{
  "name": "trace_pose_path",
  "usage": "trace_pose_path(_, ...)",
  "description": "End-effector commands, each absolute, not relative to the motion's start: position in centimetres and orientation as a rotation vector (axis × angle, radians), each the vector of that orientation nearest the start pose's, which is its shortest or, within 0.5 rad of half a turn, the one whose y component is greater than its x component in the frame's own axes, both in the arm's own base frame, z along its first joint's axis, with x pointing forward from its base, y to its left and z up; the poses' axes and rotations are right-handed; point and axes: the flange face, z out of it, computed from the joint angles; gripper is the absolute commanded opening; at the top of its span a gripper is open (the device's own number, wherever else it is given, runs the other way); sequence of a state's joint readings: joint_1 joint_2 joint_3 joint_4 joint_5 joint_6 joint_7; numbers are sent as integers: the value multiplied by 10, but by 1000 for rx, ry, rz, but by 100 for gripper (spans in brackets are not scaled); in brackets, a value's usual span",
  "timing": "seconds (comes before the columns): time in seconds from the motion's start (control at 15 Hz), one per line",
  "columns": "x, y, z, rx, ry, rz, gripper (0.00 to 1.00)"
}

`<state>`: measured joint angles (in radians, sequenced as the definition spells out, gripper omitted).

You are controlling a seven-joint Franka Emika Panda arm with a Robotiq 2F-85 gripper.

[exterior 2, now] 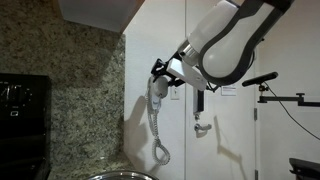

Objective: Hang the intercom headset on the holder

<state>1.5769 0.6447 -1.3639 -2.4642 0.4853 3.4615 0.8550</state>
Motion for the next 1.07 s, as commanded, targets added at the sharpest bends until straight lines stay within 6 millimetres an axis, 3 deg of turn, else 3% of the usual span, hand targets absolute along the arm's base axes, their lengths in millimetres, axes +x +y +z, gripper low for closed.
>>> trace_pose_path(0.0, 514, 91, 362, -2418, 1076, -1592, 59)
trace_pose_path(0.2, 514, 91, 363, -2417, 1075, -1592, 59)
trace_pose_path(0.27, 514, 91, 363, -2417, 1075, -1592, 34)
trace_pose_path(0.67, 508, 51, 339, -2488, 1473, -1669, 34)
trace_pose_path(1.0, 504, 35, 314, -2588, 1634, -1580, 34)
